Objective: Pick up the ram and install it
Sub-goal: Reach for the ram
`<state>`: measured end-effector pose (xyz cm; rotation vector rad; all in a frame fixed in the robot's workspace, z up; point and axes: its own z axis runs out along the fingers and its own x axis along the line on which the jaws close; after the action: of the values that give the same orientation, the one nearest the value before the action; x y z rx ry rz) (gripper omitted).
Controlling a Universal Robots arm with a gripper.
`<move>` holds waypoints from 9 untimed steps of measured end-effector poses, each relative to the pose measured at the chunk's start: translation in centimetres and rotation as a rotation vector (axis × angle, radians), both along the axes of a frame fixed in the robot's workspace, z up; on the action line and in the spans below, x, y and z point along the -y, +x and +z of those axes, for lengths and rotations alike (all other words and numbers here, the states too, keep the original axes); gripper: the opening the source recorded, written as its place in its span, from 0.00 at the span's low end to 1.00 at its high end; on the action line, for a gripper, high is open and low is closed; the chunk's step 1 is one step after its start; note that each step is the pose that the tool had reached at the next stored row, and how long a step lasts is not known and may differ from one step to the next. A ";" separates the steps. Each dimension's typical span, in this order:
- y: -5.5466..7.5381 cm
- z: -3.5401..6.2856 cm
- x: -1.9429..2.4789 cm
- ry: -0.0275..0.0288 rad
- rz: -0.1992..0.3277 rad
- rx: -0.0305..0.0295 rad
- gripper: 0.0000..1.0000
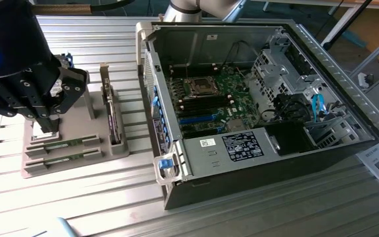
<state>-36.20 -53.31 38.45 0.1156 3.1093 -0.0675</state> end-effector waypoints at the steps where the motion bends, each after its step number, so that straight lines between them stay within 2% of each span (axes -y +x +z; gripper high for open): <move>1: 0.0 0.00 0.00 0.0000 0.000 -0.0001 0.11; 6: 0.0 0.00 0.00 -0.0010 0.000 -0.0001 0.11; 9: 0.0 -0.01 -0.30 -0.0009 0.000 0.0000 0.11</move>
<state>-36.22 -53.01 38.44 0.1155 3.1093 -0.0690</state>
